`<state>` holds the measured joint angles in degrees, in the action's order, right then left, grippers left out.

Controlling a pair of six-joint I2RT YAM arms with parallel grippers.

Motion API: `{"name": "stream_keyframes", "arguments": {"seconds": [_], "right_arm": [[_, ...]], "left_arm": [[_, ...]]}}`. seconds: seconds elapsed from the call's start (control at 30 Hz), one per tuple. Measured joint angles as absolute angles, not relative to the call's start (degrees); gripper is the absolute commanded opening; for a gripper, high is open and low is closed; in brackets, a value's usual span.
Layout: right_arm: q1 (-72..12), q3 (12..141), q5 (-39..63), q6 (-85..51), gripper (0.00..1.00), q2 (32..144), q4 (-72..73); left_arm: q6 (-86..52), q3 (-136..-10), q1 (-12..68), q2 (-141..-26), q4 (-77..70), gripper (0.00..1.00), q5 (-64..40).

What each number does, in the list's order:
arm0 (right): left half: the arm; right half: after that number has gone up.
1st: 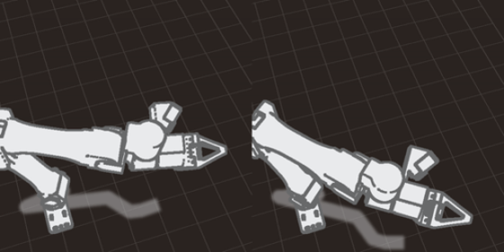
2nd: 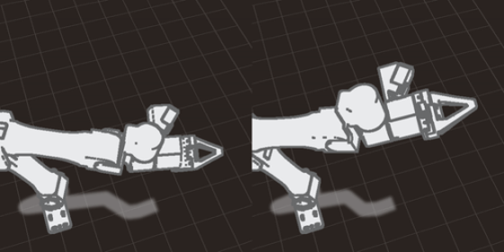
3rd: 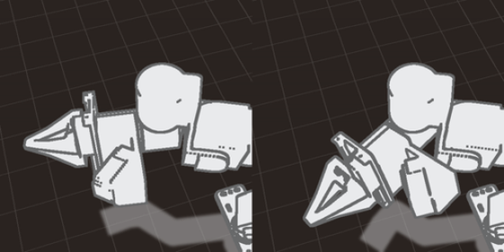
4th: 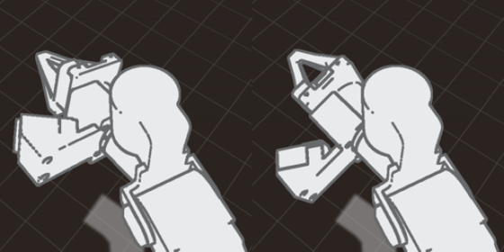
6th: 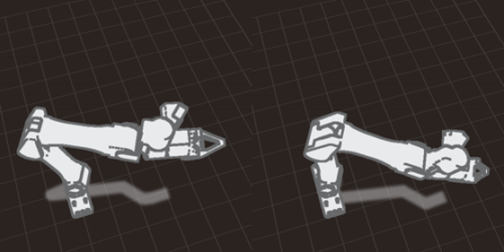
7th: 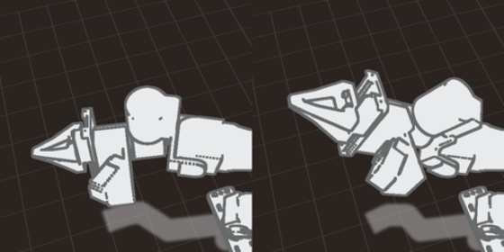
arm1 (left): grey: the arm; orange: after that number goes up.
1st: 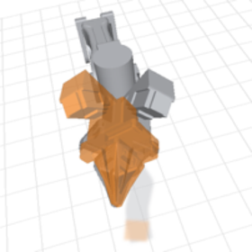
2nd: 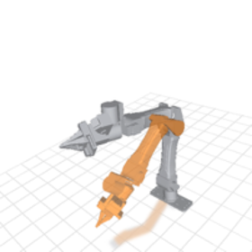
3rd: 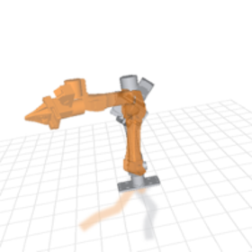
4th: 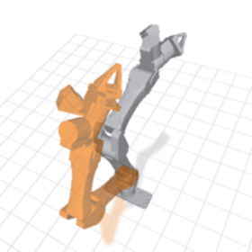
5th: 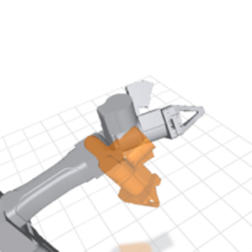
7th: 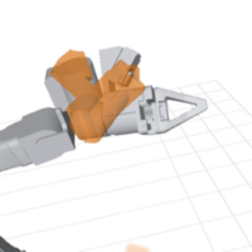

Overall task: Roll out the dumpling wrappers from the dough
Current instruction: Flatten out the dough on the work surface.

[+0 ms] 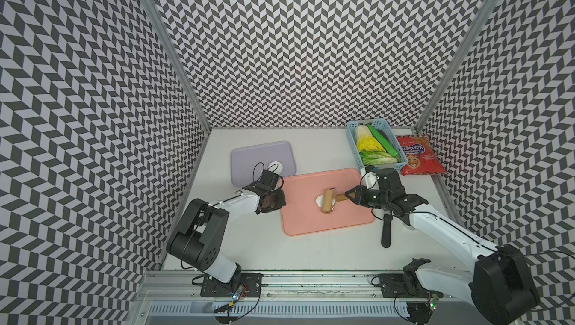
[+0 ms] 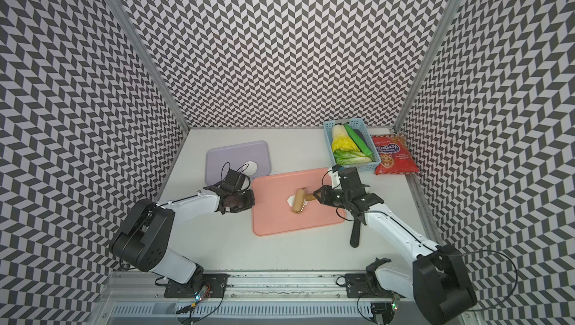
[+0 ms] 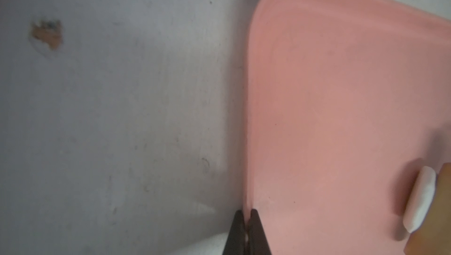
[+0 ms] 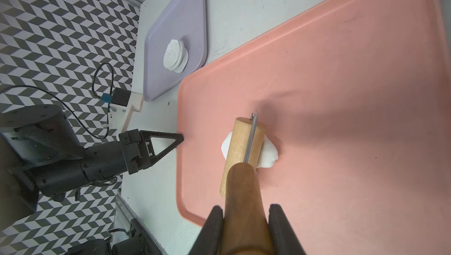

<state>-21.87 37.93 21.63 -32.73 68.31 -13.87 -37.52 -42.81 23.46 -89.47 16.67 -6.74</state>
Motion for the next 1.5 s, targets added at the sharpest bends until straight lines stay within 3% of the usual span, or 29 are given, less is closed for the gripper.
{"name": "stream_keyframes", "arguments": {"seconds": [0.6, 0.93, 1.5], "right_arm": [[-24.6, 35.0, 19.4, -36.1, 0.00, 71.5, -2.9], [-20.1, 35.1, 16.6, -34.6, 0.00, 65.7, -10.6], [-18.2, 35.5, 16.1, -32.9, 0.00, 65.5, -12.4]], "left_arm": [[-38.7, -42.6, 23.5, -89.5, 15.8, 0.00, -6.4], [-39.5, -41.7, 23.5, -89.4, 13.8, 0.00, -6.4], [-39.8, -41.4, 23.5, -89.4, 13.2, 0.00, -6.5]]}}
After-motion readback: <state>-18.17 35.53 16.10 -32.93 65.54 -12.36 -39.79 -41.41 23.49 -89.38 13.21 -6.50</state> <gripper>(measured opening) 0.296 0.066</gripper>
